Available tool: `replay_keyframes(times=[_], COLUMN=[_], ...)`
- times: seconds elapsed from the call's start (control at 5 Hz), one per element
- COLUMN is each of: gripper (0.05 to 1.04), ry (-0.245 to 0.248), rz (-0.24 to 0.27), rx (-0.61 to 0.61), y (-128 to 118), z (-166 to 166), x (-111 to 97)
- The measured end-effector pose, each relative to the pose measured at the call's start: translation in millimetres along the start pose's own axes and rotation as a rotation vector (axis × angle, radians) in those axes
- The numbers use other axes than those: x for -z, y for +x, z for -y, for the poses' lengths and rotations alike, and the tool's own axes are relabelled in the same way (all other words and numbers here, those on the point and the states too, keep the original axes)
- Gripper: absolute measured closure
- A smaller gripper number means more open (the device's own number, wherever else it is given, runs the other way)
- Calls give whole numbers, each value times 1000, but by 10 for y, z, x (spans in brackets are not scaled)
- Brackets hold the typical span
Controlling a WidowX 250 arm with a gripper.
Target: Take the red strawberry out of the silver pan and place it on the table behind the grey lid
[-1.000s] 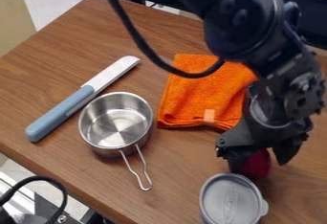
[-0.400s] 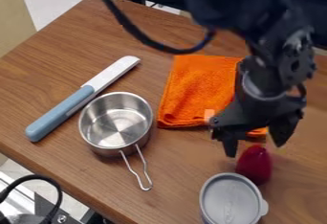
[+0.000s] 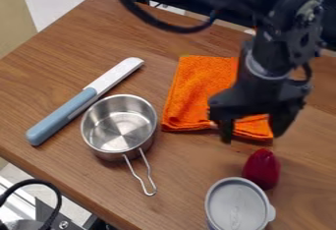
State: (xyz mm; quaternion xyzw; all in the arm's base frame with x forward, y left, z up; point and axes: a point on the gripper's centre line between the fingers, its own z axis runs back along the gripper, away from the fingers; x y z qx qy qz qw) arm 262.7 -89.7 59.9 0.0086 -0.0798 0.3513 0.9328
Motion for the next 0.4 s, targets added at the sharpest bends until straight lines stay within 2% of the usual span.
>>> replay_keyframes(times=[0.2, 0.4], gripper=[83, 83], ry=[-9, 7], rz=[29, 56], rx=[-31, -72], y=[282, 566], z=[-84, -172], x=[-29, 18])
